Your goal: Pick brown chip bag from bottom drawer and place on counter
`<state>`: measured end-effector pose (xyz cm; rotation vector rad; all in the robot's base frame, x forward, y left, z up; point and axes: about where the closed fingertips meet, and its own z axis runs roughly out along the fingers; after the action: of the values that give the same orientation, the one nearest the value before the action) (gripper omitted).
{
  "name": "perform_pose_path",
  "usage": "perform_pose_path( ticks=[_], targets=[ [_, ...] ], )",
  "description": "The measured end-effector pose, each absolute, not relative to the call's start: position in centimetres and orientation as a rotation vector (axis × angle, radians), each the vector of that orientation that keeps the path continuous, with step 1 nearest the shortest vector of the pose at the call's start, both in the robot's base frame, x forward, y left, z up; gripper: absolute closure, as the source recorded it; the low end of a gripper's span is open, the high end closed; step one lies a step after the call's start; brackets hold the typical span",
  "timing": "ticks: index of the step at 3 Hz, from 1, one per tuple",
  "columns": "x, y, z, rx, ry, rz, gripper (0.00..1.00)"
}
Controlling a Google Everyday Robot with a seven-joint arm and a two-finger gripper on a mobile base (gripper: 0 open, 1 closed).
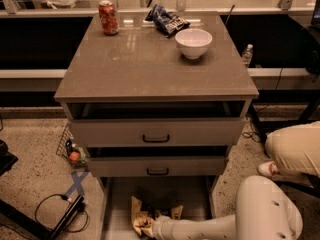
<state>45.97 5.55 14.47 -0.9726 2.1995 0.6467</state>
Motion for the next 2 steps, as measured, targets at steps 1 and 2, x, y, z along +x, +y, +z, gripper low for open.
perform_pose_path(
  ticks=[1,2],
  targets=[
    [45.4,5.2,17.2,-0.969,2.165,0.683,1.0],
    [43.0,6.0,26.5,-1.023,2.041,0.802,1.0]
  ],
)
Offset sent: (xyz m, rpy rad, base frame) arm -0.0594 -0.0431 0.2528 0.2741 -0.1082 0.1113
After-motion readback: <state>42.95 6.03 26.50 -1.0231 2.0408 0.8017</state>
